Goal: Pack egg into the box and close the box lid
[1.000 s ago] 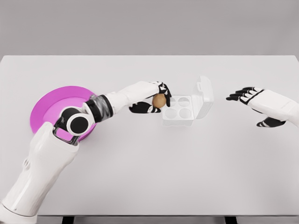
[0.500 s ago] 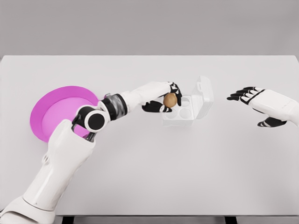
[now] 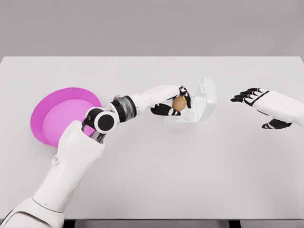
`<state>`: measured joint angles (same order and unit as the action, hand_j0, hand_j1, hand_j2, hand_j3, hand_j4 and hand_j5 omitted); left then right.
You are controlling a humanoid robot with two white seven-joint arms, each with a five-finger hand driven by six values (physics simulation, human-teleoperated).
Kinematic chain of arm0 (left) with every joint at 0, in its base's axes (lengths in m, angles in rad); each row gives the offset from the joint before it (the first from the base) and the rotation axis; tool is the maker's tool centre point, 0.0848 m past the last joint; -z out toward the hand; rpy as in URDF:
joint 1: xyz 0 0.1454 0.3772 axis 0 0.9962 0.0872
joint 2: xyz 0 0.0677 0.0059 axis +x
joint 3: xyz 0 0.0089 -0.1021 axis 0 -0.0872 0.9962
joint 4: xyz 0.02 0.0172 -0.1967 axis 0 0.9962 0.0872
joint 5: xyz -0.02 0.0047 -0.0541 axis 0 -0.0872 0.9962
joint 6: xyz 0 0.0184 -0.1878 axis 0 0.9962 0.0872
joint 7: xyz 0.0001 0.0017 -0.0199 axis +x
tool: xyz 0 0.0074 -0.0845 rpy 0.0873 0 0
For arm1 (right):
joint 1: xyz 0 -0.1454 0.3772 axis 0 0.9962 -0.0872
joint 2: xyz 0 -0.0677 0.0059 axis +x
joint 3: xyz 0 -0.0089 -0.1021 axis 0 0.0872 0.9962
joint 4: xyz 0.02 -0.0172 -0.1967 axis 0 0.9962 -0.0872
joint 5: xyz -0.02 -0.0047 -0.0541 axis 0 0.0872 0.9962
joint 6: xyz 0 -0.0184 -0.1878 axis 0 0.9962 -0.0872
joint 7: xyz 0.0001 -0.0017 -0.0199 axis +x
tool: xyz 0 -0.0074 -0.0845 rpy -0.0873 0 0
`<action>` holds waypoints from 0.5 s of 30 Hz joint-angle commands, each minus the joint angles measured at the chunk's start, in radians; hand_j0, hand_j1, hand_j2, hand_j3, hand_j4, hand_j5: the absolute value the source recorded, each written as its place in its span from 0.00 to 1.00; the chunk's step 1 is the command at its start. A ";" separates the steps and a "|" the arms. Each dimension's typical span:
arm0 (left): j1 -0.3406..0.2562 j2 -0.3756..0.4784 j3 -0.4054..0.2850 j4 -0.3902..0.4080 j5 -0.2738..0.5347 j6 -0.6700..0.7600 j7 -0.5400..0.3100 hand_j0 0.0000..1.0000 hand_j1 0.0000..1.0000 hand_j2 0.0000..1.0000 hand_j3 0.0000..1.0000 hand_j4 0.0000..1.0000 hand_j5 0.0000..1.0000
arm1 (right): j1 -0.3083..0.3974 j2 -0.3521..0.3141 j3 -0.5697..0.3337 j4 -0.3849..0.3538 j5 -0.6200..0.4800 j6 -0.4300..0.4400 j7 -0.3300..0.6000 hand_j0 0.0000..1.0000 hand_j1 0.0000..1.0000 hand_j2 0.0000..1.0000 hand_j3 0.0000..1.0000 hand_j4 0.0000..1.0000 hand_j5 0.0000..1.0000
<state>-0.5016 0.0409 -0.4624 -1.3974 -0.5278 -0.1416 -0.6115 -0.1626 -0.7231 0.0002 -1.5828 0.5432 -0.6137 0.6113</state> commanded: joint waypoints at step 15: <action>0.000 -0.004 0.001 0.026 0.005 -0.001 0.001 0.60 0.60 0.60 0.60 0.60 0.60 | -0.002 -0.001 0.000 0.000 -0.005 0.003 0.000 1.00 1.00 1.00 1.00 1.00 1.00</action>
<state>-0.5016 0.0371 -0.4624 -1.3717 -0.5278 -0.1428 -0.6112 -0.1641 -0.7231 0.0001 -1.5828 0.5435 -0.6137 0.6113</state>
